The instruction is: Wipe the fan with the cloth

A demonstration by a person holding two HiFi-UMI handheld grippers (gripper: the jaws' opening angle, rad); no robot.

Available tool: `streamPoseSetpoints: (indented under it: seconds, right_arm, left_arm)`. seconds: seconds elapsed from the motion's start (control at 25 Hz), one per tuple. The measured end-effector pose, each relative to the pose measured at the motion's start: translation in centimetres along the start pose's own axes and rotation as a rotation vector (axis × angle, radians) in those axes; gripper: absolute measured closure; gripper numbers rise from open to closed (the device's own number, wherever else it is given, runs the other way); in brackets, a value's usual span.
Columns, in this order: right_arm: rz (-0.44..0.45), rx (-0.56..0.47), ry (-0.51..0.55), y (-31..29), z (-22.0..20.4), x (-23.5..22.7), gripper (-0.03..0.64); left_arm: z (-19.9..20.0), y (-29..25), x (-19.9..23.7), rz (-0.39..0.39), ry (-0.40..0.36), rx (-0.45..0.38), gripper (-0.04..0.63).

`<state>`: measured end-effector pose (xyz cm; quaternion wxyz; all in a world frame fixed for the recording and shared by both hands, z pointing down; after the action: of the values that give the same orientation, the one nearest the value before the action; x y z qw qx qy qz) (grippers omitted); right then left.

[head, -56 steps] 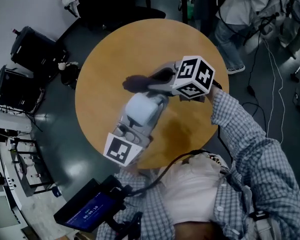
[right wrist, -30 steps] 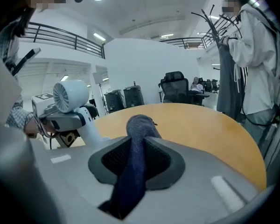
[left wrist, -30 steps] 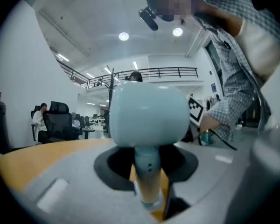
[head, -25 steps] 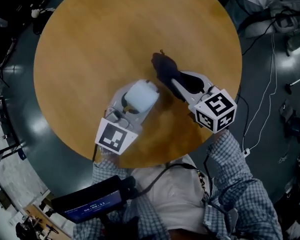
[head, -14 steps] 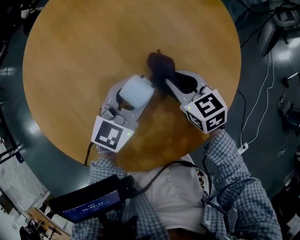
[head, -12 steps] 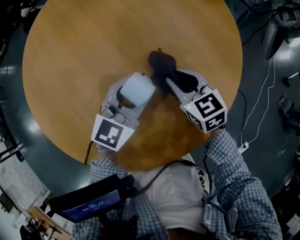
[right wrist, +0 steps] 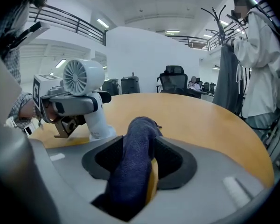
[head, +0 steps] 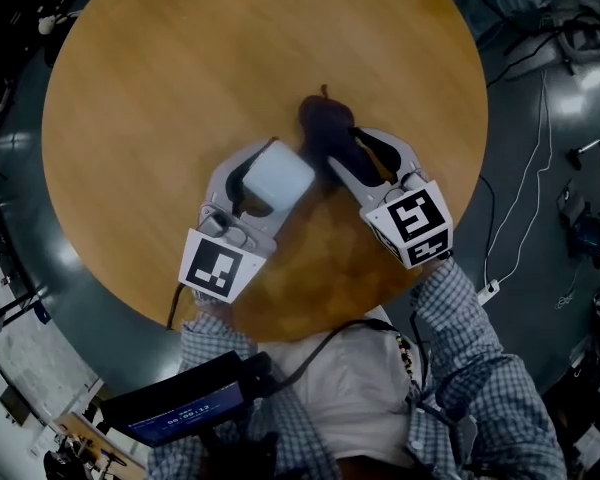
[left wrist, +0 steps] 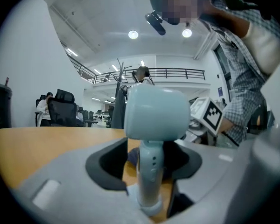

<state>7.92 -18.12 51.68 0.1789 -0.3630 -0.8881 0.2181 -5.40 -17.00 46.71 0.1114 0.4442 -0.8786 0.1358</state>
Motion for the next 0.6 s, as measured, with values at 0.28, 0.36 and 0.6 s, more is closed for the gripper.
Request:
streamPoseSetpoints:
  seconds: [0.28, 0.36, 0.6]
  right_arm:
    - [-0.042, -0.039, -0.036, 1.1, 0.1, -0.8, 0.393]
    - [-0.058, -0.044, -0.031, 1.8, 0.5, -1.0, 0.391]
    - [-0.171, -0.100, -0.096, 5.0, 1.7, -2.1, 0.474]
  left_arm:
    - [-0.8, 0.5, -0.2, 0.010, -0.032, 0.023, 0.373]
    - [-1.0, 1.1, -0.3, 0.026, -0.034, 0.036, 0.373]
    - [-0.5, 4.2, -0.5, 0.066, -0.015, 0.055, 0.374]
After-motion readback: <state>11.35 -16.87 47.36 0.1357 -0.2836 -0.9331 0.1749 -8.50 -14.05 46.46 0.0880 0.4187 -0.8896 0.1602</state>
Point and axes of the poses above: the fingertips, and each gripper's own axes: y backward along the fingers, x to its left, z out of its top, the point moved 5 cm from there along y, backward along the fingers, and after that the axes turned 15 degrees about y, right-handed, at the moved point
